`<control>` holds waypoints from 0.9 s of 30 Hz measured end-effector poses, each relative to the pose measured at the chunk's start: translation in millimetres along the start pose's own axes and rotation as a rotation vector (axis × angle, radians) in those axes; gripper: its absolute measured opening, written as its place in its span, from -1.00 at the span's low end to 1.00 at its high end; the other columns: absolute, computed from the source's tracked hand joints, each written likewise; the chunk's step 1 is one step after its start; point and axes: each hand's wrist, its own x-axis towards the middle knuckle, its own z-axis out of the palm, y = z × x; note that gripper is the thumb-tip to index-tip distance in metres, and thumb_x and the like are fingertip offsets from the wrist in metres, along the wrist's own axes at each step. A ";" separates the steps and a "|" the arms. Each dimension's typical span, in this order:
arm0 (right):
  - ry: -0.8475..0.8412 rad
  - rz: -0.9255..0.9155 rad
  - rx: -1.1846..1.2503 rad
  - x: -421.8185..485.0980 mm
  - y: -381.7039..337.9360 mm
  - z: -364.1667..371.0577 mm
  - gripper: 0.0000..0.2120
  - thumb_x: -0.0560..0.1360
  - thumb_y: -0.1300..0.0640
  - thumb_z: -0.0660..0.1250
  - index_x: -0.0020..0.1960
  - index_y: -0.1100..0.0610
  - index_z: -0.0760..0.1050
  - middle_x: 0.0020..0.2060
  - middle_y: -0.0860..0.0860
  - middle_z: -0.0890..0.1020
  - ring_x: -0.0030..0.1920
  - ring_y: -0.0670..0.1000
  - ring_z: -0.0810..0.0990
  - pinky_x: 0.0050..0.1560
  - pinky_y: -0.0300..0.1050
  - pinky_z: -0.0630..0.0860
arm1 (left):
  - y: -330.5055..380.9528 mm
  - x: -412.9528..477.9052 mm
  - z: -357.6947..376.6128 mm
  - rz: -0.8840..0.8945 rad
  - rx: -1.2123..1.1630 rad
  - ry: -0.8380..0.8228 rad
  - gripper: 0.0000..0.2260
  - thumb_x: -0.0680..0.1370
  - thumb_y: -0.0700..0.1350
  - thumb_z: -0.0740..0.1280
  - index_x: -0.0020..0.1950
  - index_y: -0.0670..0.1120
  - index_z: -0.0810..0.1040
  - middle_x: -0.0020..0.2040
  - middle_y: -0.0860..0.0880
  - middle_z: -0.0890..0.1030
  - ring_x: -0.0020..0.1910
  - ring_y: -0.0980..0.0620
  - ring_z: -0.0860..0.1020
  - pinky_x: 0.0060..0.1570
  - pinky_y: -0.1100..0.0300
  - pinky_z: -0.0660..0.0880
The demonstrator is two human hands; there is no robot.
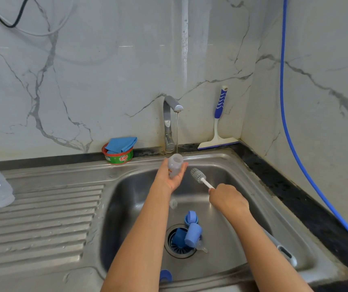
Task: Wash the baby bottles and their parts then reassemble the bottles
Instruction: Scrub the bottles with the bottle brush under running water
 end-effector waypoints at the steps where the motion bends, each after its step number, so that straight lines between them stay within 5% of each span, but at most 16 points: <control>1: 0.002 -0.001 -0.002 -0.3 -0.3 -0.5 -0.65 0.63 -0.01 0.05 0.23 0.16 0.46 -0.11 0.03 0.46 -0.11 0.07 0.49 -0.14 -0.11 0.40 | -0.7 -0.3 0.8 0.066 0.070 -0.007 -0.57 0.54 -0.15 0.39 0.33 -0.20 0.31 0.30 -0.28 0.40 0.19 -0.30 0.50 0.03 -0.12 0.58; 3: 0.001 -0.002 -0.009 -1.1 -0.9 -1.1 -0.66 0.64 -0.01 0.05 0.22 0.16 0.46 -0.16 0.02 0.45 -0.13 0.06 0.48 -0.16 -0.12 0.39 | -1.3 4.4 -3.4 0.222 0.396 0.035 -0.50 0.48 -0.29 0.42 0.33 -0.07 0.29 0.26 -0.21 0.42 0.19 -0.23 0.49 0.12 -0.10 0.54; 6: -0.004 0.001 -0.008 -1.8 -0.8 -1.1 -0.67 0.64 0.00 0.05 0.21 0.16 0.46 -0.19 0.01 0.44 -0.15 0.05 0.48 -0.18 -0.12 0.38 | -2.7 9.3 -10.4 0.433 0.906 0.099 -0.40 0.35 -0.49 0.41 0.18 0.08 0.39 0.24 -0.11 0.44 0.16 -0.16 0.48 -0.03 -0.03 0.56; 11: -0.001 -0.002 -0.012 -2.7 -1.2 -0.7 -0.67 0.64 0.00 0.06 0.21 0.16 0.46 -0.17 0.02 0.45 -0.15 0.05 0.48 -0.19 -0.13 0.38 | 0.4 3.1 -15.7 0.595 1.114 0.137 -0.52 0.31 -0.47 0.46 0.00 0.01 0.45 0.18 -0.07 0.52 0.03 -0.04 0.48 -0.35 0.22 0.42; 14: -0.006 -0.005 -0.013 -1.7 -0.8 -0.5 -0.67 0.64 0.00 0.05 0.21 0.16 0.46 -0.15 0.02 0.46 -0.14 0.06 0.49 -0.17 -0.13 0.39 | 3.3 6.9 -17.8 0.559 1.047 0.113 -0.57 0.35 -0.38 0.50 0.01 0.02 0.44 0.18 -0.09 0.53 0.05 -0.05 0.54 -0.31 0.18 0.52; 19: -0.022 0.002 -0.019 -0.5 -0.5 0.4 -0.67 0.64 0.01 0.06 0.21 0.16 0.47 -0.17 0.01 0.46 -0.13 0.05 0.49 -0.17 -0.14 0.39 | 9.2 -2.0 -10.7 0.139 0.530 0.070 -0.62 0.51 -0.11 0.42 0.23 -0.19 0.38 0.18 -0.26 0.47 0.09 -0.21 0.57 -0.03 0.00 0.61; 23: -0.027 0.010 -0.026 0.4 -0.9 0.9 -0.67 0.63 0.01 0.06 0.23 0.15 0.46 -0.16 0.01 0.45 -0.13 0.05 0.49 -0.17 -0.13 0.39 | 11.1 3.7 -9.7 -0.024 0.256 0.069 -0.43 0.49 -0.04 0.44 0.39 -0.25 0.32 0.26 -0.36 0.43 0.13 -0.30 0.54 -0.34 0.01 0.64; 27: -0.043 0.015 -0.030 0.6 -0.6 2.0 -0.69 0.63 0.03 0.07 0.22 0.14 0.46 -0.14 0.01 0.46 -0.13 0.05 0.49 -0.17 -0.13 0.38 | 9.1 2.0 -6.9 -0.066 0.152 0.080 -0.45 0.53 -0.07 0.40 0.40 -0.28 0.30 0.34 -0.40 0.36 0.32 -0.29 0.43 -0.13 0.06 0.63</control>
